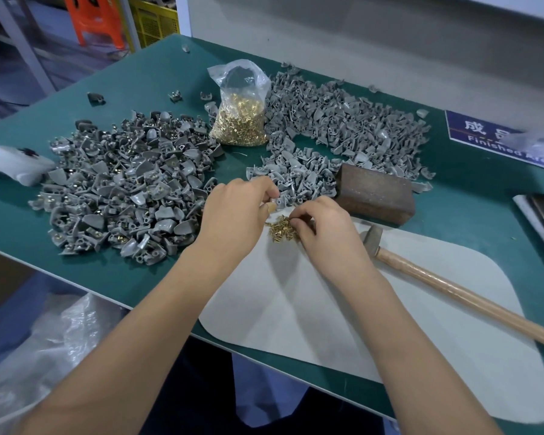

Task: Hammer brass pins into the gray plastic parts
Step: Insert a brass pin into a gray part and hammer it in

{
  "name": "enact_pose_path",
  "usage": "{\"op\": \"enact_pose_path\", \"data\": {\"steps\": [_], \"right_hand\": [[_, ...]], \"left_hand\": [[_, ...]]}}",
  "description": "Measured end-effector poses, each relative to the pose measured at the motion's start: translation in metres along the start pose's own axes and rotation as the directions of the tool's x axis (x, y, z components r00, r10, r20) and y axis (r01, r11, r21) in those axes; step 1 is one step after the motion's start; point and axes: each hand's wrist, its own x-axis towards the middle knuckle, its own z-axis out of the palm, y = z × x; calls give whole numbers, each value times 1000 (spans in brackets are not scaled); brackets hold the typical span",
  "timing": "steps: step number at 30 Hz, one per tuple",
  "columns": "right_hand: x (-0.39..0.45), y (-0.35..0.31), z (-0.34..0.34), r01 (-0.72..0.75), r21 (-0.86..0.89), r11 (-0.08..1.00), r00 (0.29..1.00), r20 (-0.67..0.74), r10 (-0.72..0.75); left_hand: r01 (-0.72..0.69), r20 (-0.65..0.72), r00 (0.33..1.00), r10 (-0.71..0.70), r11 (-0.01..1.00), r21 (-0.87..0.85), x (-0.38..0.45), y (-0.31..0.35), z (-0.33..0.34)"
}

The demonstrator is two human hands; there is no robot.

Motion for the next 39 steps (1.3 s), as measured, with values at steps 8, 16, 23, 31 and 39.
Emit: {"op": "enact_pose_path", "data": {"steps": [8, 16, 23, 31, 39], "right_hand": [[-2, -2, -5, -46, 163, 986, 985, -157, 72], [-4, -1, -8, 0, 315, 949, 962, -259, 86], [-2, 3, -9, 16, 329, 944, 945, -315, 93], [-5, 21, -28, -27, 449, 893, 927, -324, 190], [-13, 50, -64, -22, 475, 880, 909, -357, 215]], "left_hand": [[-30, -11, 999, 30, 1000, 0, 0, 2, -1], [-50, 9, 999, 50, 997, -55, 1, 10, -3], [-49, 22, 998, 52, 993, -111, 3, 19, -4], [-114, 11, 993, 117, 980, -161, 16, 38, 2], [-179, 44, 980, 192, 962, -204, 32, 70, 16]]}}
